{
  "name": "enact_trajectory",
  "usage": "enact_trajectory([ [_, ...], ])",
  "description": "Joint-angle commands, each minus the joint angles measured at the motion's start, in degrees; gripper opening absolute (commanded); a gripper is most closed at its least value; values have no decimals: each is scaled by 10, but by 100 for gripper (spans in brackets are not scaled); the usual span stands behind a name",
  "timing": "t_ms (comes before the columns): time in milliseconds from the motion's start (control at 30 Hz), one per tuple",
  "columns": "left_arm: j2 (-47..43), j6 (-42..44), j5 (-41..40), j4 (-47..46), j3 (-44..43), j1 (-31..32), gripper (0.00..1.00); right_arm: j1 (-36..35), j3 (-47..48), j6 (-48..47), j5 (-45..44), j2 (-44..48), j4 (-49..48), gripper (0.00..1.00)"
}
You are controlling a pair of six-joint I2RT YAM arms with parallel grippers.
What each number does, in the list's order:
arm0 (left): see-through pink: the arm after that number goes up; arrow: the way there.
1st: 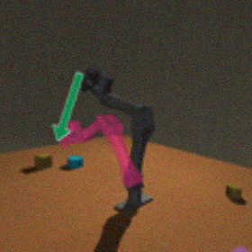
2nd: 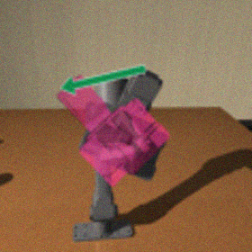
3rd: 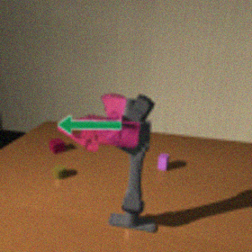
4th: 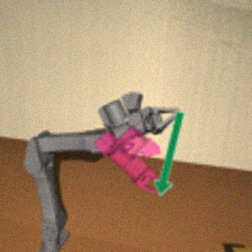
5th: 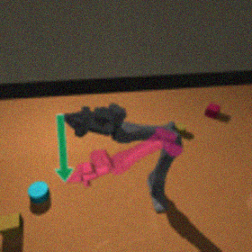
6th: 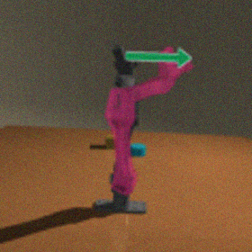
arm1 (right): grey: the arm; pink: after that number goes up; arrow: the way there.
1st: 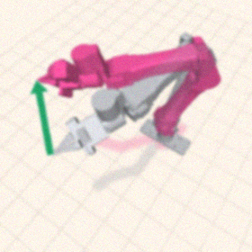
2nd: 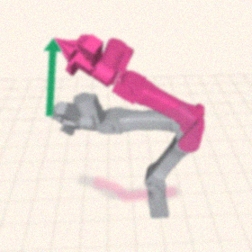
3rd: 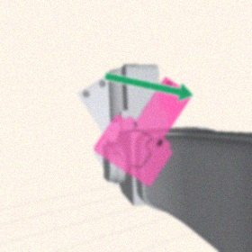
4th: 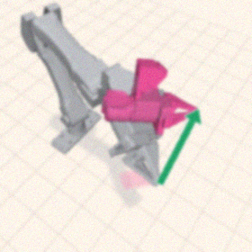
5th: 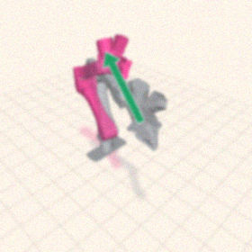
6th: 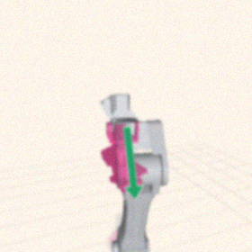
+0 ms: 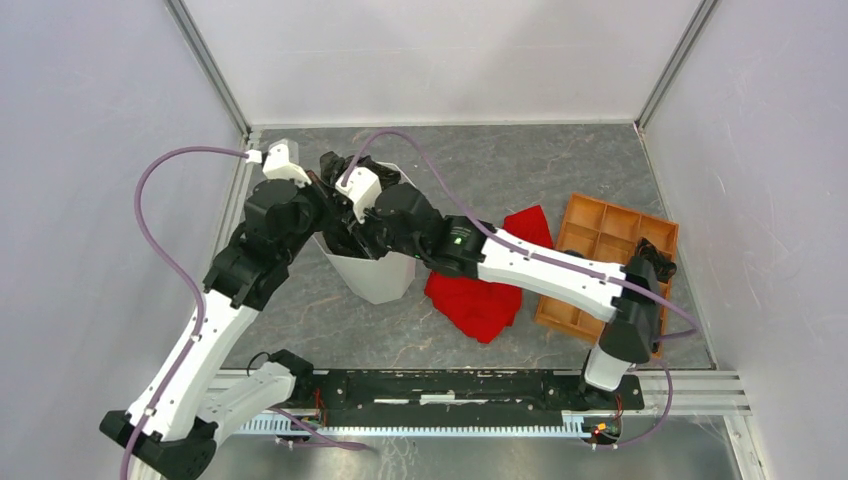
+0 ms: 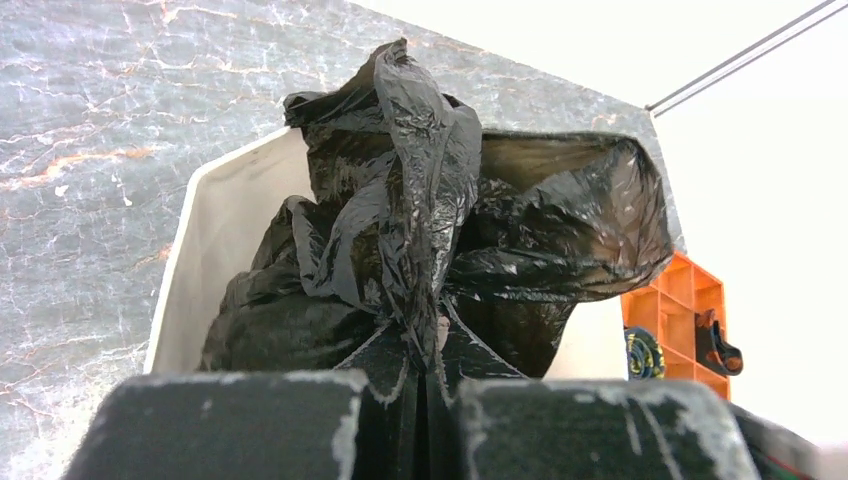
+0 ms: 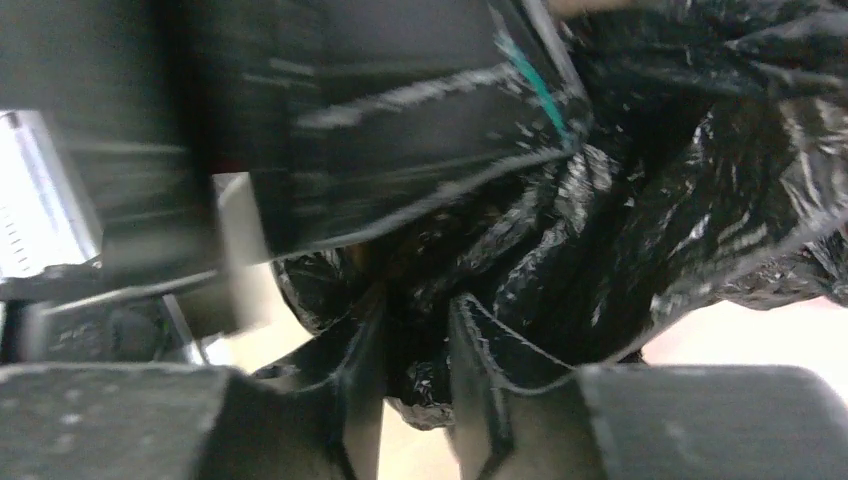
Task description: Put the trash bags into the trash bin
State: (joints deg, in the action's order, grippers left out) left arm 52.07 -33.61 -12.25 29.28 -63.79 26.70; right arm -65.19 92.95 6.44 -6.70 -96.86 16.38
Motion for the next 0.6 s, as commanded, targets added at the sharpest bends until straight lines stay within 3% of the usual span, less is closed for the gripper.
enact_trajectory([
  [0,-39,21,-3,-22,6,-2,2,4,18,0,-92,-19,-49,28],
  [67,-62,23,1,-24,25,-1,2,4,8,1,-133,-25,-49,20],
  [167,-117,43,17,-52,61,-2,2,6,0,10,-139,-15,-35,19],
  [367,-182,61,47,-106,115,-1,2,6,-36,22,-64,74,-25,40],
  [567,-191,55,52,-109,120,-1,2,6,-69,99,-80,167,-35,56],
])
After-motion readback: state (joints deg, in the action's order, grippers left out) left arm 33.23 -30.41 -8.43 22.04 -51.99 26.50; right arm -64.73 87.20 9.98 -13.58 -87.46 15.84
